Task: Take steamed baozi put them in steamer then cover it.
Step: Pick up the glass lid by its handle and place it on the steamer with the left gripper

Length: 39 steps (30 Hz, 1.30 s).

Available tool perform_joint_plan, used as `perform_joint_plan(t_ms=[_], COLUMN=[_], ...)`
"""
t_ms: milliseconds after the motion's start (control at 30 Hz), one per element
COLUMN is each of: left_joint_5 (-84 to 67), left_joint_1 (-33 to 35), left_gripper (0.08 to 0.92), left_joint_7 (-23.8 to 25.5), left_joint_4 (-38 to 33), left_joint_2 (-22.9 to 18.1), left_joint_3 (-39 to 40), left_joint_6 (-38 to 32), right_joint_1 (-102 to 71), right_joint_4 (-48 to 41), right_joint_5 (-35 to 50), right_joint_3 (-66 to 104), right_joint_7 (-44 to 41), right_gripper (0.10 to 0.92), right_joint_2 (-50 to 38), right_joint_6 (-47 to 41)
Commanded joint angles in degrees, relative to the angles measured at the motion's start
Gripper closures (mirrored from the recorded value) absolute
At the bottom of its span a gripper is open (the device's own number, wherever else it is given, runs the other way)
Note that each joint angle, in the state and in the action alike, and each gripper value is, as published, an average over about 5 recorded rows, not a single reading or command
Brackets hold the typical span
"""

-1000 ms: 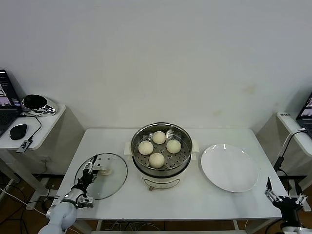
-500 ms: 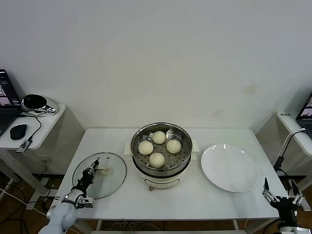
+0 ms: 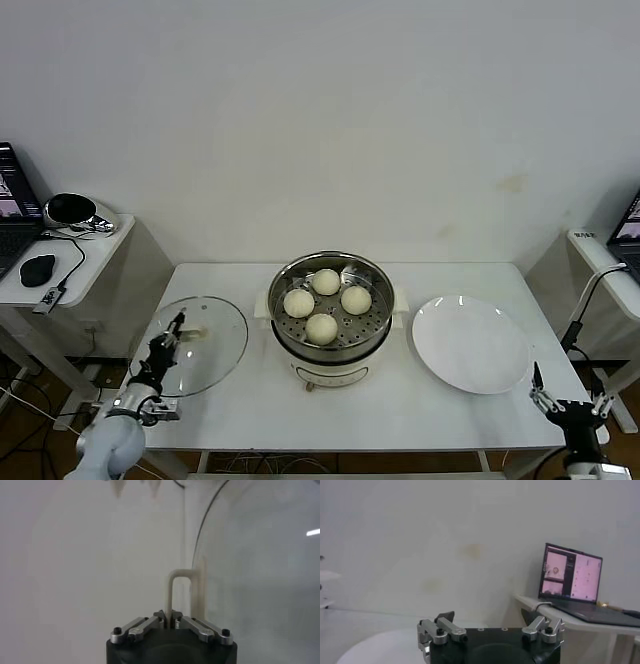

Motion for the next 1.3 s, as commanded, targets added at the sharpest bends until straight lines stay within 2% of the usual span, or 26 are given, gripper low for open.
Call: perform_joint_plan(t_ms=[33,167,300,400,533,667,833,1000,1133,1300], left_joint_5=[-5.5,-8.9,-13.0,-13.0,-12.0,-10.8,-4.0,6.3,11.7,13.4], left_joint_1=[5.4,3.0,0.9,-1.9,-9.0,-16.3,-22.1,-24.2,-24.8,-25.0], left_gripper=[0.853,0.853,0.853,0.853,0.853,0.853,0.853,0.853,0.853,0.853], left_joint_7=[9.9,13.5,13.9,13.3,15.5,19.6,24.6,29.4,31.0,30.7], left_joint_4=[-23.6,-26.8,-29.9,-31.4,-32.0,-31.1,-28.2,-25.0,-21.5,-18.2], left_joint_2=[8.8,12.6,14.9,14.6,12.5,8.6,0.0,-7.5,-12.7,-15.8], left_joint_3=[-4.5,-2.0,3.9,10.2,19.3,27.1,33.8,37.3,38.5,39.7], left_joint_6=[13.6,17.6,20.4,21.8,26.2,32.8,38.4,41.4,41.3,40.6], right_joint_1=[-0.1,-0.3,-0.2,0.3,0.9,1.6,1.8,2.0,2.0,1.9], right_joint_4=[0.1,0.3,0.5,1.1,1.6,1.3,0.7,0.7,0.5,0.1], right_joint_5=[-0.4,-1.3,-2.4,-3.3,-6.0,-8.9,-10.7,-11.7,-12.0,-12.0], right_joint_3=[-0.8,-1.6,-2.1,-2.3,-2.6,-3.4,-4.5,-5.3,-5.5,-5.5], right_joint_7=[-0.1,-0.2,-0.4,-0.6,-0.4,0.1,0.4,0.5,0.5,0.5], right_gripper=[0.203,0.203,0.203,0.203,0.203,0.203,0.203,0.203,0.203,0.203], right_joint_2=[-0.4,-0.4,0.2,0.8,1.8,2.8,3.5,4.0,4.0,3.7], right_joint_6=[0.1,0.4,0.5,-0.2,-0.6,-0.6,-0.4,-0.5,-0.3,0.0])
